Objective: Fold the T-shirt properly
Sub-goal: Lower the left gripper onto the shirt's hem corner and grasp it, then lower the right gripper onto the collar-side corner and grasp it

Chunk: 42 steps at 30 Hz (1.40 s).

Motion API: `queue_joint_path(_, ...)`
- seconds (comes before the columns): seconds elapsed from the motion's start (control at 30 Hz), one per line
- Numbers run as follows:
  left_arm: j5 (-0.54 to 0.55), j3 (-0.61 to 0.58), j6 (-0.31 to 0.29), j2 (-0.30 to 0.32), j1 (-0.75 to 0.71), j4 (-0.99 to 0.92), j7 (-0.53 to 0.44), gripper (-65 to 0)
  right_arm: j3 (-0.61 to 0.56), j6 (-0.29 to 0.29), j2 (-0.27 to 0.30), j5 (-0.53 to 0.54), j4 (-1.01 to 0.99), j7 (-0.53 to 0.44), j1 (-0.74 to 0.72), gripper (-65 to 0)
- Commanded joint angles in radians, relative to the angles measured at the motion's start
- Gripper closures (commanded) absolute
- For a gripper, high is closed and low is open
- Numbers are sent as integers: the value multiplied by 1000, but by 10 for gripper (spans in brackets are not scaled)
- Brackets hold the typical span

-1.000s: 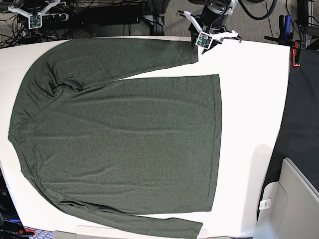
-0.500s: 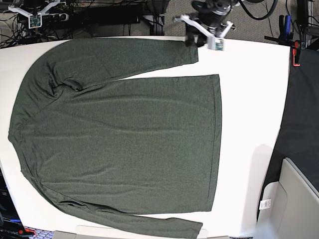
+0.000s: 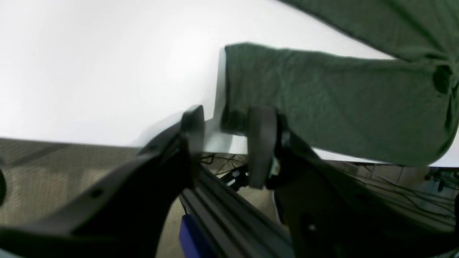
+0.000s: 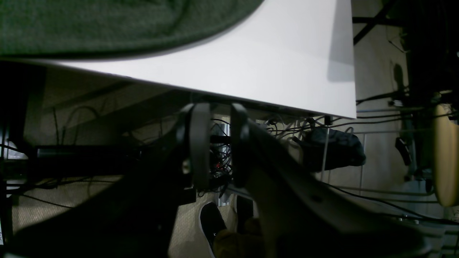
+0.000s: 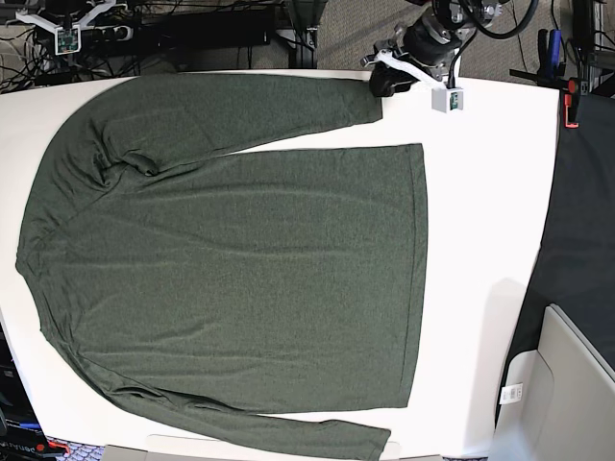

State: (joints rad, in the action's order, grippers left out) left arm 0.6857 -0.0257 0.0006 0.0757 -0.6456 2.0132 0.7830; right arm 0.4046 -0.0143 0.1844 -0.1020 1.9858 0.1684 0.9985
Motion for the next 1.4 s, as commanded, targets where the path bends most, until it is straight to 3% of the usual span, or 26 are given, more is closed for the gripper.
queue_joint_path(0.0, 18, 0, -7, 0, 8, 10, -10, -205, 7, 12, 7, -2, 17, -20, 15, -111)
queue_joint_path(0.83, 21, -36, -11, -1, 43, -55, 14, -199, 9, 12, 10, -2, 19, -20, 10, -111)
queue_joint_path(1.17, 21, -38, -11, -1, 46, -55, 19, -33, 9, 12, 7, 3, 23, -20, -43, -114)
queue_joint_path(1.37, 21, -30, -11, 0, 48, -55, 19, -3, 9, 12, 2, 14, 22, 20, -109, -114)
